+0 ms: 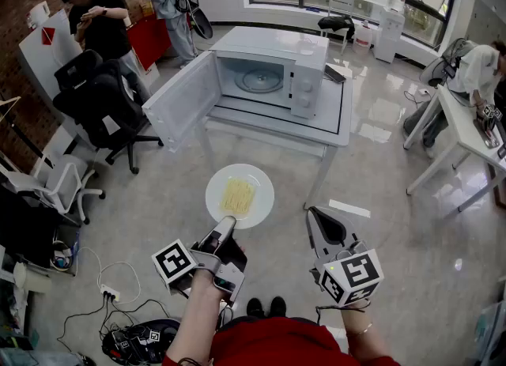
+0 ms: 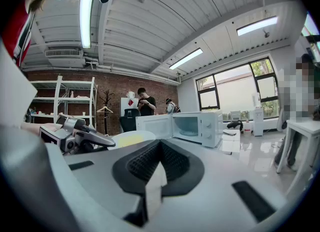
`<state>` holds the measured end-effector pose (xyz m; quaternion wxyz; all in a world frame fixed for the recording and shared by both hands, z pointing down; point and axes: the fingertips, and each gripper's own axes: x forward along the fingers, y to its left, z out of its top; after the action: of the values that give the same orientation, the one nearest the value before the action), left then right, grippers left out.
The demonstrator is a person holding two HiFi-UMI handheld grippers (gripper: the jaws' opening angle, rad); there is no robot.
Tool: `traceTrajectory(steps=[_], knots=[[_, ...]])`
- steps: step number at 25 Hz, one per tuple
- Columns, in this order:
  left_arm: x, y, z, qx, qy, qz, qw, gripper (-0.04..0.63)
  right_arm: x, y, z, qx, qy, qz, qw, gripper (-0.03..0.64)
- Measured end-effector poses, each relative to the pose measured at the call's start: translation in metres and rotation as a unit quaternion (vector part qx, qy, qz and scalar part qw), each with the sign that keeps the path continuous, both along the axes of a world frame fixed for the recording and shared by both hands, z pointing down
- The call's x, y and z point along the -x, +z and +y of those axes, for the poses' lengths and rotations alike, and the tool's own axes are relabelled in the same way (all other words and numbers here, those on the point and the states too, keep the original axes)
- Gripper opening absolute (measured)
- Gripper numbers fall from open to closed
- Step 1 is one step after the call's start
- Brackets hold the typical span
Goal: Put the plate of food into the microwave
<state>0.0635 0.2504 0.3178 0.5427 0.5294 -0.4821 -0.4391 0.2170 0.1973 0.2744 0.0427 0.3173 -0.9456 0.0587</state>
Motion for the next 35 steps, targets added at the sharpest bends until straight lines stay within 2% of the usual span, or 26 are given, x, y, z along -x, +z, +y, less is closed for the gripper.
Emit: traceTrajectory(steps=[16, 24, 30, 35], knots=[[-0.008, -0.002, -0.012, -0.003, -0.007, 0.001, 1.0, 0.021, -0.012, 0.003, -0.01, 0.0, -0.002, 0.005, 1.0, 0.014], [-0.009, 0.0, -0.019, 0.0, -0.015, -0.006, 0.9999, 0.021, -0.019, 0.005, -0.013, 0.008, -0.021, -0.016, 1.0, 0.015], [0.011, 0.002, -0.042, 0.003, -0.022, -0.022, 0.9995, 0.021, -0.009, 0.011, -0.029, 0.011, -0.027, -0.02, 0.999, 0.015], [0.039, 0.002, -0.086, -0.009, -0.011, -0.024, 0.9996, 0.021, 0.016, 0.013, -0.057, 0.008, -0.022, -0.018, 1.0, 0.015]])
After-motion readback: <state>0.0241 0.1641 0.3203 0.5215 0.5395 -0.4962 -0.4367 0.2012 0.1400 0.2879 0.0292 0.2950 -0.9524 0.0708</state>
